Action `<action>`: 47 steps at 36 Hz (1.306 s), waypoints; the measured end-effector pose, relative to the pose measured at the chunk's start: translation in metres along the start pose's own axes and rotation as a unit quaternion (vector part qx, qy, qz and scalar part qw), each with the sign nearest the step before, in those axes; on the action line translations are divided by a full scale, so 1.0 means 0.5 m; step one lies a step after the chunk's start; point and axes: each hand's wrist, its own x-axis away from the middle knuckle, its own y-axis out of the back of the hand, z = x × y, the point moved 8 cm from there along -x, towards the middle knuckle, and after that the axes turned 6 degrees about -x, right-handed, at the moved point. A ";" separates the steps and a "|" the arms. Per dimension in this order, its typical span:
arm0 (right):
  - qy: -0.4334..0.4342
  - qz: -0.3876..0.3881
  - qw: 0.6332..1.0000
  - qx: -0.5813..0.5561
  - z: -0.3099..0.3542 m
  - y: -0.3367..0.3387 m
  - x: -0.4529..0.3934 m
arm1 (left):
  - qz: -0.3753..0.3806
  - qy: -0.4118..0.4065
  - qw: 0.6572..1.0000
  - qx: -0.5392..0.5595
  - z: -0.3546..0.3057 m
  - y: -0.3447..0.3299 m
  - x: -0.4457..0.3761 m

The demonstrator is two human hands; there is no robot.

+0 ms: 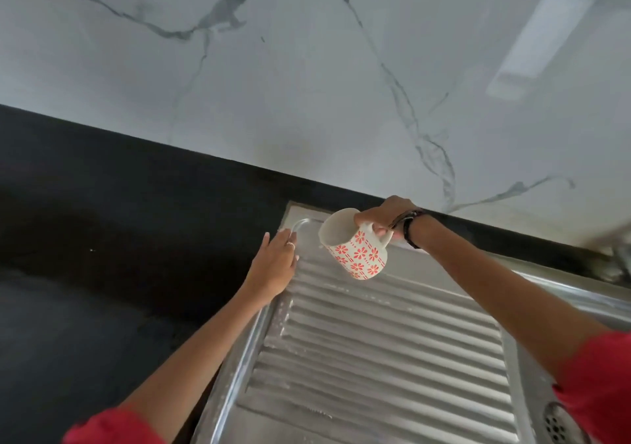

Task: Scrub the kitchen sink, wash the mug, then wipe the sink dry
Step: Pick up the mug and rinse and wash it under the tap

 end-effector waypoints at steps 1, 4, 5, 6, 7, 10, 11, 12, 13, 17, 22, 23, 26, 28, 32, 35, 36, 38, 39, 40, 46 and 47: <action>-0.005 -0.003 1.000 0.009 0.008 -0.004 -0.011 | 0.001 -0.008 1.000 -0.008 0.003 -0.007 -0.015; -0.017 -0.014 0.999 0.031 0.033 -0.012 -0.037 | 0.000 -0.028 0.999 -0.021 0.004 -0.017 -0.056; -0.019 -0.015 0.999 0.037 0.041 -0.013 -0.044 | 0.000 -0.032 0.999 -0.022 0.004 -0.017 -0.069; -0.018 -0.015 0.999 0.044 0.050 -0.015 -0.049 | -0.001 -0.034 0.999 -0.021 0.005 -0.019 -0.082; -0.016 -0.014 0.999 0.050 0.058 -0.016 -0.054 | -0.001 -0.034 0.999 -0.022 0.006 -0.020 -0.092; -0.003 -0.016 0.997 0.076 0.081 -0.019 -0.070 | 0.004 -0.043 0.998 -0.042 0.005 -0.027 -0.116; 0.003 -0.019 0.996 0.088 0.088 -0.021 -0.072 | 0.005 -0.046 0.998 -0.050 0.005 -0.031 -0.120; 0.009 -0.021 0.995 0.100 0.094 -0.023 -0.074 | 0.005 -0.046 0.997 -0.058 0.007 -0.035 -0.121; 0.014 -0.023 0.993 0.113 0.099 -0.027 -0.076 | 0.005 -0.046 0.997 -0.065 0.009 -0.042 -0.122; 0.030 -0.020 0.989 0.145 0.112 -0.045 -0.073 | 0.002 -0.054 0.993 -0.103 0.006 -0.053 -0.104; 0.034 0.007 0.985 0.170 0.104 -0.068 -0.054 | -0.004 -0.050 0.998 -0.038 -0.007 -0.053 -0.034; 0.037 0.011 0.984 0.176 0.101 -0.072 -0.050 | -0.001 -0.044 0.998 -0.041 -0.009 -0.054 -0.015; 0.040 0.016 0.981 0.192 0.097 -0.076 -0.033 | 0.008 -0.036 0.999 -0.038 -0.016 -0.068 0.050; 0.044 0.018 0.979 0.199 0.100 -0.075 -0.020 | -0.016 -0.045 0.999 -0.025 -0.027 -0.063 0.093; 0.066 0.029 0.974 0.213 0.115 -0.079 0.011 | 0.027 -0.068 0.997 0.007 -0.030 -0.072 0.143; 0.090 0.033 0.967 0.236 0.128 -0.097 0.029 | 0.045 -0.047 0.997 -0.034 -0.012 -0.074 0.150; 0.099 0.031 0.962 0.251 0.132 -0.106 0.034 | 0.059 -0.052 0.996 -0.047 -0.010 -0.082 0.157; 0.116 0.027 0.954 0.274 0.137 -0.123 0.043 | 0.075 -0.064 0.994 -0.050 -0.013 -0.092 0.174; 0.124 0.026 0.951 0.282 0.139 -0.132 0.046 | 0.075 -0.068 0.994 -0.049 -0.018 -0.086 0.184; 0.131 0.026 0.949 0.286 0.140 -0.139 0.051 | 0.073 -0.075 0.993 -0.050 -0.024 -0.081 0.195; 0.143 0.066 0.950 0.271 0.126 -0.167 0.084 | 0.045 -0.127 0.989 0.051 -0.054 -0.052 0.276; 0.147 0.068 0.949 0.272 0.125 -0.168 0.091 | 0.043 -0.140 0.986 0.076 -0.057 -0.049 0.294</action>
